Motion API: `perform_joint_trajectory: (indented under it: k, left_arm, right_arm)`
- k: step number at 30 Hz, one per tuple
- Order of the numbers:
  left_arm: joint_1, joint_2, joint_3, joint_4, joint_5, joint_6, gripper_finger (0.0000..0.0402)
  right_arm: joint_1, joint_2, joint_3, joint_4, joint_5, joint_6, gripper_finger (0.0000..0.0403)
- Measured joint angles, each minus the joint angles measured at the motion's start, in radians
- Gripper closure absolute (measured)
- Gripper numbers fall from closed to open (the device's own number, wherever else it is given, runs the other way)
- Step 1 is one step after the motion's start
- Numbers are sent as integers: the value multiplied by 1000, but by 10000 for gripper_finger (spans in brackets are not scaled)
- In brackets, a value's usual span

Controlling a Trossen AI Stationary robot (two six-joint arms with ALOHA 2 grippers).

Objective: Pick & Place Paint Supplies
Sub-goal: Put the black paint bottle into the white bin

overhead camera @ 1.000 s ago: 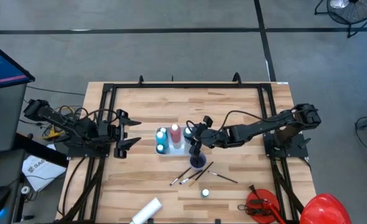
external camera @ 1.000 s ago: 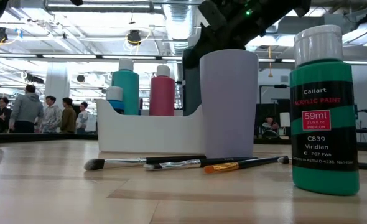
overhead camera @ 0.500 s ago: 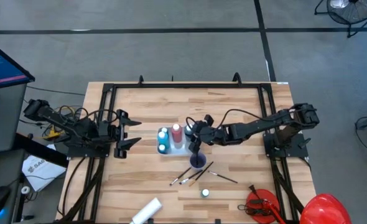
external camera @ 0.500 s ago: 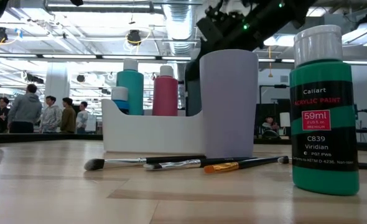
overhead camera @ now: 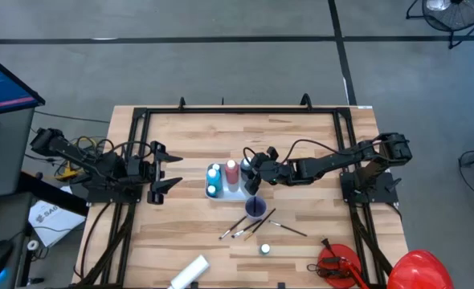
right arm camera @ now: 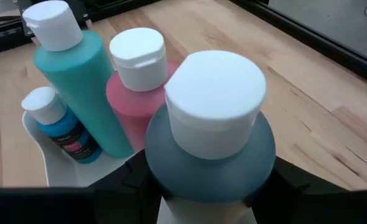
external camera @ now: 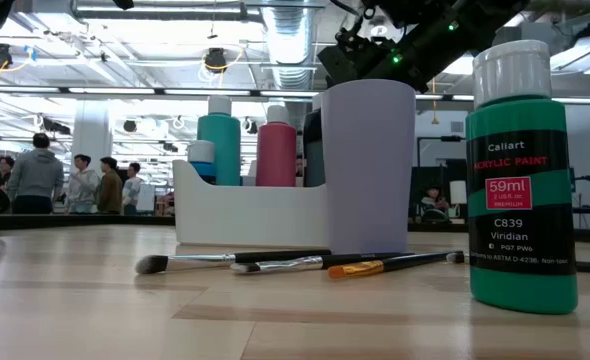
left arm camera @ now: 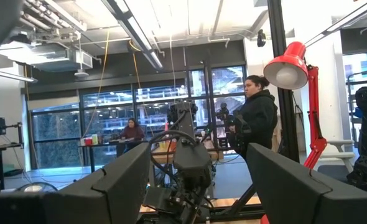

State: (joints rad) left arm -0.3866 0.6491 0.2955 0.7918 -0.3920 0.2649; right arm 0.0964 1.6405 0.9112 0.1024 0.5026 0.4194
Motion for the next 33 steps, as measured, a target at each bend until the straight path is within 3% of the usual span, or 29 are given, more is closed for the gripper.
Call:
perform_joint_trajectory:
  k: [12,33]
  left_arm:
    - [0,0,0,0,0,0,140]
    - [0,0,0,0,0,0,140]
  right_arm:
    - [-7,0,0,-39,0,38,225]
    - [-13,-1,1,-71,-5,52,187]
